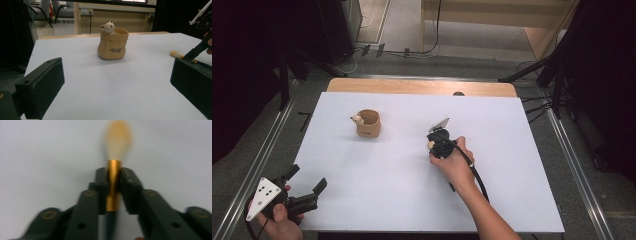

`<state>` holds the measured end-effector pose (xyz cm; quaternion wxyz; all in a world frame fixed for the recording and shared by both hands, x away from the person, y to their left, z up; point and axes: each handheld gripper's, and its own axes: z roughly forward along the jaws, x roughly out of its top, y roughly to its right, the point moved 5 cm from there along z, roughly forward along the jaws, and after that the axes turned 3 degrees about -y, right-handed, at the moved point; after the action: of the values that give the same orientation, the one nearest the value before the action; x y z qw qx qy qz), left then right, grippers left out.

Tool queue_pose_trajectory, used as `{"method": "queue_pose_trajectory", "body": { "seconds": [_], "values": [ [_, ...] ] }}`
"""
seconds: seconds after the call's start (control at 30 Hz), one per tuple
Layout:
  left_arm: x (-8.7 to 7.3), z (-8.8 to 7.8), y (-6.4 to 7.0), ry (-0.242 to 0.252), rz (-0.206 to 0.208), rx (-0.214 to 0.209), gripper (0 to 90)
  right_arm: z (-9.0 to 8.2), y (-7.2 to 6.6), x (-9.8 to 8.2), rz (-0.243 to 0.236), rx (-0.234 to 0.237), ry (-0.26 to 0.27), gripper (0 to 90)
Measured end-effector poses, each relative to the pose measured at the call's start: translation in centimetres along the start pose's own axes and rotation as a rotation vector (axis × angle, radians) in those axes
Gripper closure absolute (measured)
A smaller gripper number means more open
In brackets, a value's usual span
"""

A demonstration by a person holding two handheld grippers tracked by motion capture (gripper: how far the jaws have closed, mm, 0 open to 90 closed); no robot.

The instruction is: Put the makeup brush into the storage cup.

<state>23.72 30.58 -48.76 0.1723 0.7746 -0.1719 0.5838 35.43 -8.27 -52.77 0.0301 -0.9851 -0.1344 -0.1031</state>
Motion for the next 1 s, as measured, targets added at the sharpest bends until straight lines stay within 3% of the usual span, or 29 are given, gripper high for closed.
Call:
{"method": "queue_pose_trajectory", "body": {
  "seconds": [0.17, 0.33, 0.57, 0.93, 0.97, 1.0],
  "values": [
    [0.0, 0.0, 0.0, 0.001, -0.001, 0.000, 0.0, 0.0, 0.1, 0.0, -0.024, 0.008, 0.002, 79.9],
    [0.0, 0.0, 0.1, -0.001, 0.002, -0.001, 0.0, 0.0, 0.5, 0.2, -0.028, 0.047, -0.012, 80.1],
    [-0.1, 0.0, -0.1, -0.002, -0.004, 0.001, 0.0, -0.1, 0.6, 0.0, -0.044, 0.082, 0.014, 80.2],
    [-0.1, 0.1, 0.0, -0.004, 0.000, -0.004, 0.0, -2.2, 0.3, 0.6, -0.028, 0.172, 0.198, 80.3],
    [-0.1, 0.1, 0.0, -0.004, -0.001, -0.003, 0.0, -2.4, 0.3, 0.7, -0.030, 0.176, 0.223, 80.3],
    [-0.1, 0.1, 0.0, -0.005, -0.003, -0.001, 0.0, -3.1, 0.3, 0.9, -0.029, 0.190, 0.283, 80.3]
  ]
}}
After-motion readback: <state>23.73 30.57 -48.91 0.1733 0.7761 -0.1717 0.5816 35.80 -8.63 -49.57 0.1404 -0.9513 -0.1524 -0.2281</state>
